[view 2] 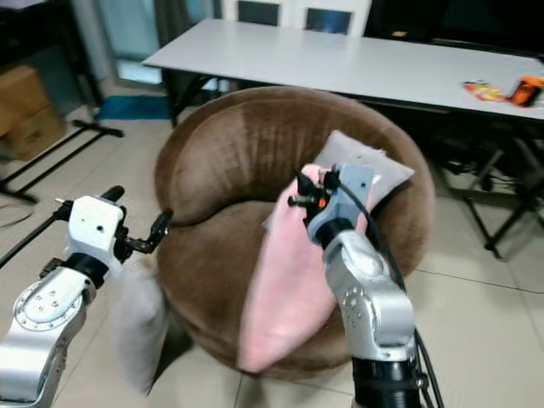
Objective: Move the pillow to the sofa from floor
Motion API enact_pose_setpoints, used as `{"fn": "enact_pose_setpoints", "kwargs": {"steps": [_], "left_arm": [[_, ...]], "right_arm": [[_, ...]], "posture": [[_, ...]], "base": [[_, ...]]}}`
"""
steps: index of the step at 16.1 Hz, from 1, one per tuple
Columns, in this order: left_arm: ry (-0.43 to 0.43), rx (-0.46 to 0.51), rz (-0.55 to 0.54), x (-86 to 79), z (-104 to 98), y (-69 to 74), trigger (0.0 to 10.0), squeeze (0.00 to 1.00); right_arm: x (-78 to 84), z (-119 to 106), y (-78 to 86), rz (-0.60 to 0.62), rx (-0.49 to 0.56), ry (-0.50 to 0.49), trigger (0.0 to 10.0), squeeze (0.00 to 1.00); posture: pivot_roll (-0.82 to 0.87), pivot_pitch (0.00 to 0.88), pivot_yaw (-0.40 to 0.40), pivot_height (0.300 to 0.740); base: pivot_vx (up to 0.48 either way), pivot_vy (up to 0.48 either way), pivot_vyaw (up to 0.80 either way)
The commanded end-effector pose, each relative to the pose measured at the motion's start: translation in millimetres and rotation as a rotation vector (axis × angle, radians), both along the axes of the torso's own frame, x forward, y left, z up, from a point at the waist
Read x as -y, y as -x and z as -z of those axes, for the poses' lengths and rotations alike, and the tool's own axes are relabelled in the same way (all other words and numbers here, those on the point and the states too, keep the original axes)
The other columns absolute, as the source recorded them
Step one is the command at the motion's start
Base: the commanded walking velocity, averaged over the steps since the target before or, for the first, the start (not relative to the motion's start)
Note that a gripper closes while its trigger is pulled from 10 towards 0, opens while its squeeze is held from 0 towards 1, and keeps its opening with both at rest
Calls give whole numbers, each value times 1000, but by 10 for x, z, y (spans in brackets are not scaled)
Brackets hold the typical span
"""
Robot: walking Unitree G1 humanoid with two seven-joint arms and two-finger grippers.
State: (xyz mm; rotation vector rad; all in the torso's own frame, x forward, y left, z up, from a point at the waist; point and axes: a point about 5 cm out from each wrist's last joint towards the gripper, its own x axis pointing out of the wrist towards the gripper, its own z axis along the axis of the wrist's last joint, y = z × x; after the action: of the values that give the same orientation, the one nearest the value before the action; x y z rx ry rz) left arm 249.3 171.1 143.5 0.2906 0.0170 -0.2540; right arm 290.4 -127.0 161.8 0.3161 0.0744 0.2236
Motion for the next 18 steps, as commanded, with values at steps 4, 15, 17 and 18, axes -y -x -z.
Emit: {"fn": "enact_pose_setpoints", "kwargs": {"steps": [4, 15, 17, 18], "left_arm": [[-5, 16, 16, 12, -38, -13, 10000, 0], [-60, -112, 295, 129, 54, 119, 10000, 0], [-74, -126, 339, 159, 62, 131, 10000, 0], [-74, -127, 342, 154, 60, 132, 10000, 0]], "right_arm": [[-15, -121, -20, -22, 57, -9, 10000, 0], [-250, -207, -232, -281, 134, -215, 10000, 0], [-207, -175, -334, -319, 122, -236, 10000, 0], [-200, -187, -366, -327, 126, -236, 10000, 0]], "posture": [[-13, 0, -7, 740], [18, 0, 17, 740], [18, 0, 17, 740], [28, 0, 20, 740]], "base": [[307, 0, 0], [110, 0, 0], [0, 0, 0], [0, 0, 0]]}}
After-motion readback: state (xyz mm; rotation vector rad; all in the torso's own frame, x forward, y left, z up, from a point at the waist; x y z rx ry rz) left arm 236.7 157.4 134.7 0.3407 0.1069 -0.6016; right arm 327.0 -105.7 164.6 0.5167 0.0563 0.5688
